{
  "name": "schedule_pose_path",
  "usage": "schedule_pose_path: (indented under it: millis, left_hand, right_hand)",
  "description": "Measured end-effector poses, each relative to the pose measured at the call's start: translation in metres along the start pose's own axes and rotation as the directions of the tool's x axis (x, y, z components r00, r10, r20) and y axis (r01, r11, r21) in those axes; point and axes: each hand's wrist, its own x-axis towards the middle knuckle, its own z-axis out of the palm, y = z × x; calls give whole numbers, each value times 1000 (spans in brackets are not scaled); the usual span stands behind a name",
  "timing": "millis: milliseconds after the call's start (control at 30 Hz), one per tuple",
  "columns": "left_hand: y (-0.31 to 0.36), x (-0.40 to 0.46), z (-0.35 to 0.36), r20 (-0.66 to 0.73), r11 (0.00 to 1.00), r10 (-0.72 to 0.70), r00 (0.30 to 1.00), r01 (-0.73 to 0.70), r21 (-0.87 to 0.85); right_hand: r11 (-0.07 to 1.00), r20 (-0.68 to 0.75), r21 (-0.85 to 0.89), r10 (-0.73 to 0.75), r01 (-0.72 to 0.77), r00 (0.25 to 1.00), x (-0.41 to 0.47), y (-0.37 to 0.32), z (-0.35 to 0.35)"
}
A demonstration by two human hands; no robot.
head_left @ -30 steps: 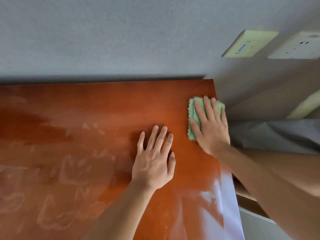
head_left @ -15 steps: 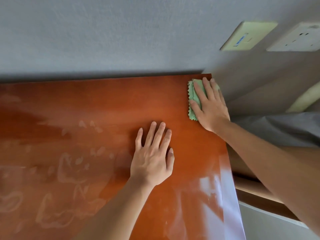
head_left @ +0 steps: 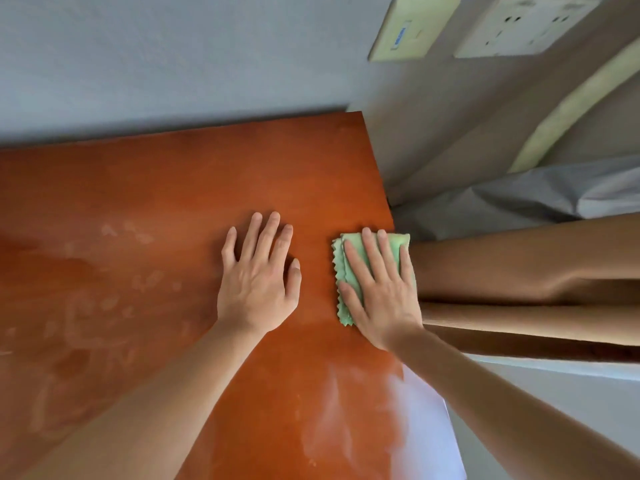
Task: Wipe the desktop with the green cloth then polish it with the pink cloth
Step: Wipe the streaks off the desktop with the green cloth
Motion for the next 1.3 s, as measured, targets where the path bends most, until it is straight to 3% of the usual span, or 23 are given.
schedule_pose_path:
  millis: [167, 433, 767, 967, 1100, 1300]
  left_hand:
    - [2, 1, -2, 3, 1000, -7, 1000, 7, -9]
    - [1, 2, -2, -27, 1000, 2, 1000, -2, -8]
    - [0, -1, -4, -37, 998, 0, 999, -3, -65]
    - [4, -1, -13, -1, 984, -48, 999, 48, -172]
    - [30, -39, -17, 16, 988, -15, 1000, 17, -153]
    - [65, -142, -4, 39, 993, 55, 998, -51, -105]
  right_hand:
    - [999, 11, -35, -22, 22, 1000, -53, -8, 15]
    - [991, 18, -68, -116, 117, 993, -9, 10, 5]
    - [998, -26, -47, -48, 46, 999, 14, 7, 2]
    - [1000, -35, 4, 2, -2, 999, -57, 4, 20]
    - [1000, -14, 18, 11, -11, 1000, -117, 0, 34]
    - [999, 25, 25, 20, -21, 999, -122, -1, 30]
